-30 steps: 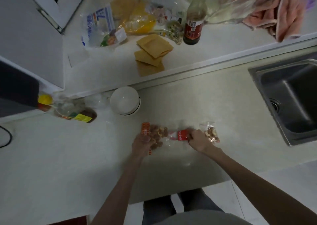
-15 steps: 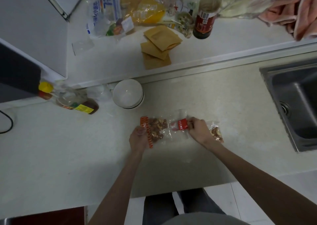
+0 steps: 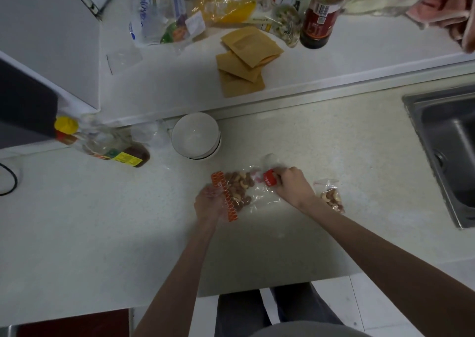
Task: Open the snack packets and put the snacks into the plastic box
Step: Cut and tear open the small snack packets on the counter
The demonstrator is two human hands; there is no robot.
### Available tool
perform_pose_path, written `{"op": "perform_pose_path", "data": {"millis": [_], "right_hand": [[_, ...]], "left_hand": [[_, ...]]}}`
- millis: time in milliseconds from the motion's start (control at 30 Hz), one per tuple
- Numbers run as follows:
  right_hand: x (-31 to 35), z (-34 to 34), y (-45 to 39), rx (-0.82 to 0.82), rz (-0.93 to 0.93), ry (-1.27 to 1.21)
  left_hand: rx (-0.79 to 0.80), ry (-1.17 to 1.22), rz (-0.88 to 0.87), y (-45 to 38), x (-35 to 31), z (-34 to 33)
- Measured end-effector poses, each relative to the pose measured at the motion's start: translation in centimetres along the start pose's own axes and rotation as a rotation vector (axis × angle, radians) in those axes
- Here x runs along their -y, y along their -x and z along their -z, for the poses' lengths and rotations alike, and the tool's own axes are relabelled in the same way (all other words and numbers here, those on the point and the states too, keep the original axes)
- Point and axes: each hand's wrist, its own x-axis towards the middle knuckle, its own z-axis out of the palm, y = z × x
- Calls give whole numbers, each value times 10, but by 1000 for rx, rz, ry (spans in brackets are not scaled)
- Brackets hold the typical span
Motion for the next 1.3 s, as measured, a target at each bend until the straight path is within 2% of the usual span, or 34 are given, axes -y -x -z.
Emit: {"op": "perform_pose_path", "data": {"millis": [267,433,567,733,867,1033,1300], "right_hand": [[14,-11,-16,249,81,124],[29,-25,-17,284,-8,15],[35,-29,-19,330,-9,-35],[32,-27,-33,479,-177,-95],[28,-26,-34,496,-217,-200],[16,-30,-27,511,-304,-377],[-3,-40,-18,432,-468,-513]], "left_hand": [[-6,-28,-4,-13,10,1],[-17,-19,-11,-18,10,4],[3,26,8,-20,8,5],[-7,147,19,-18,9,4],[-10,201,16,-18,11,3],[-42,154,-10,-23,13,4],[-67,130,-102,-27,9,0]]}}
